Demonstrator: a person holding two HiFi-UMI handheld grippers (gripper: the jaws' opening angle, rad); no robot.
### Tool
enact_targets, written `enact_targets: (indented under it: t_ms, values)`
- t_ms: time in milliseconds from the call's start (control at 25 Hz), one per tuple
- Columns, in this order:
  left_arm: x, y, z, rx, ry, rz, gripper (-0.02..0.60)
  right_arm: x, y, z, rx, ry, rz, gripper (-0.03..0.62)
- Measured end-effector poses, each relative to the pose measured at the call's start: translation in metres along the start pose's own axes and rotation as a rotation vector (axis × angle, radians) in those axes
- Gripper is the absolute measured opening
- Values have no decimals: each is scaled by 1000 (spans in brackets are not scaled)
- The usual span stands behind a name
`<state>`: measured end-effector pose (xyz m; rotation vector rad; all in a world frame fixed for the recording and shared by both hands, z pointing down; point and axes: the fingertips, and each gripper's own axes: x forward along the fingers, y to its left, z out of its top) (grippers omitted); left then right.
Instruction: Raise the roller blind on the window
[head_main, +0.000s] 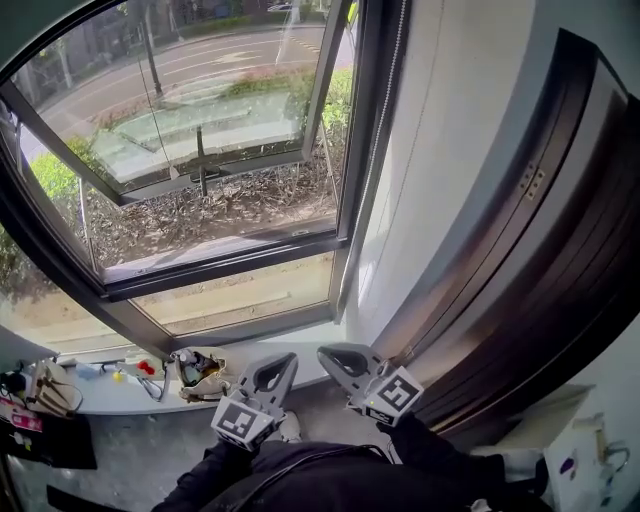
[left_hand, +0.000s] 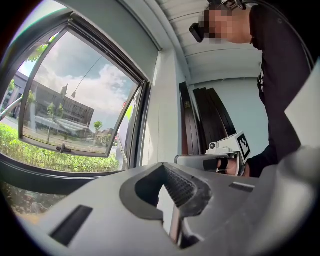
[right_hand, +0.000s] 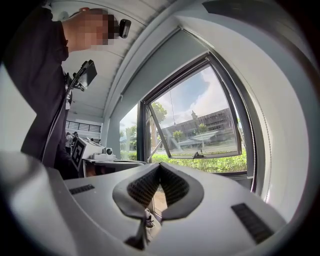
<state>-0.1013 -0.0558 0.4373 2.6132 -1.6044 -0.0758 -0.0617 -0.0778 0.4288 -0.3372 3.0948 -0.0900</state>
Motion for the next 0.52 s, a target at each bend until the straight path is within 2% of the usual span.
enact_targets:
  t_ms: [520]
  values:
    - [7, -7, 2, 15, 3, -18, 6, 0, -2, 6, -14, -4, -6, 2]
